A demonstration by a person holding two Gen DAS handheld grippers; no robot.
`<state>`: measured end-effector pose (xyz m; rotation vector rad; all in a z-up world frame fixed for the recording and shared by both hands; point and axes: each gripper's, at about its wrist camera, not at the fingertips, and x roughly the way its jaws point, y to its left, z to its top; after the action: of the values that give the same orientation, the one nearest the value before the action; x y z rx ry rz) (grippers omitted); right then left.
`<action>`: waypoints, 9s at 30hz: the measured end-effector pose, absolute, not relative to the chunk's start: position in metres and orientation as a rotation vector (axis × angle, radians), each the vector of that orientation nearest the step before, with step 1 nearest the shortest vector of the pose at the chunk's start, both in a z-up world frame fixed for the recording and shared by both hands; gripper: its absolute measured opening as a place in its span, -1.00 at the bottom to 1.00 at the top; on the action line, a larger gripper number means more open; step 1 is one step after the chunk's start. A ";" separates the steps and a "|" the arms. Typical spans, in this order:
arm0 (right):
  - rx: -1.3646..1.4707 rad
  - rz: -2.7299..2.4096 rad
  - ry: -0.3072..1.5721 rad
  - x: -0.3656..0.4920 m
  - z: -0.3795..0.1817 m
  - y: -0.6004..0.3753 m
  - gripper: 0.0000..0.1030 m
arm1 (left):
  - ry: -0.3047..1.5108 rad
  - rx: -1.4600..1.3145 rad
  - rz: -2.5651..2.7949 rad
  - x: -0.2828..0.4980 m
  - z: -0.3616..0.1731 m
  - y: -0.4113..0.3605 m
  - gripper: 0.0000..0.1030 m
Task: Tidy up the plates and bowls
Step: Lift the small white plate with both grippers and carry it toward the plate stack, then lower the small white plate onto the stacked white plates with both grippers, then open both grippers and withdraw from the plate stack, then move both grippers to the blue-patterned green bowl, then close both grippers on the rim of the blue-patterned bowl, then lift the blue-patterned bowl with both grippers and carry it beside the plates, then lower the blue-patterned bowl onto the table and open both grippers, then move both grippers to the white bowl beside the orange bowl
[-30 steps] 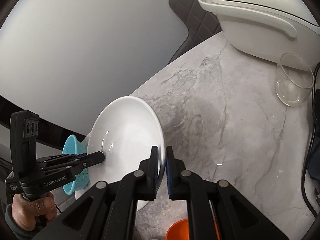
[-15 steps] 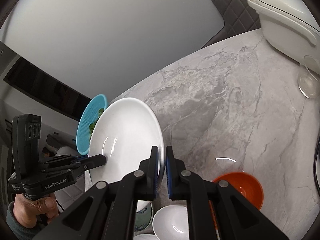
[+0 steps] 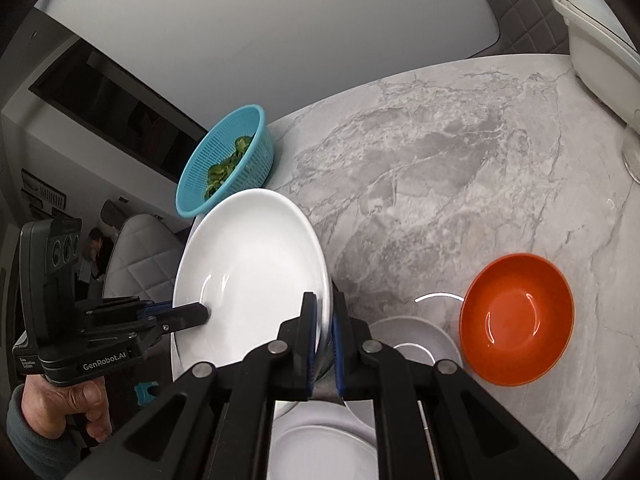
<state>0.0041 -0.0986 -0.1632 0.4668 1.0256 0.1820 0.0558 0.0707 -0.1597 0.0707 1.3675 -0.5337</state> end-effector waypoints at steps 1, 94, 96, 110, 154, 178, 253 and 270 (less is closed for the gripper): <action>0.459 0.186 1.033 0.000 -0.165 -0.095 -0.82 | 1.367 0.067 -0.532 0.049 -0.162 0.073 -0.78; 0.032 0.257 1.304 -0.137 -0.278 -0.044 -0.54 | 1.440 0.012 -0.511 -0.165 -0.303 0.045 0.43; 0.030 0.261 1.303 -0.138 -0.277 -0.044 -0.53 | 1.443 0.025 -0.508 -0.164 -0.303 0.043 0.43; -0.039 0.241 1.284 -0.142 -0.272 -0.048 -0.32 | 1.437 0.099 -0.495 -0.161 -0.304 0.026 0.66; 0.310 0.450 1.403 0.106 -0.255 -0.058 -0.13 | 1.421 -0.364 -0.279 0.050 -0.308 0.137 0.51; 0.277 0.403 1.423 0.103 -0.256 -0.045 -0.83 | 1.407 -0.327 -0.312 0.062 -0.291 0.116 -0.70; 0.344 0.113 1.142 -0.192 -0.228 -0.264 0.16 | 1.337 0.007 -0.664 -0.120 -0.237 -0.119 0.98; 0.648 0.206 1.182 -0.062 -0.219 -0.174 -0.21 | 1.416 -0.008 -0.527 0.032 -0.266 0.009 0.95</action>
<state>-0.0621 -0.1743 -0.2186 0.6477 1.1819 0.2061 0.0319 0.0090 -0.2664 -0.0081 1.4157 -0.5267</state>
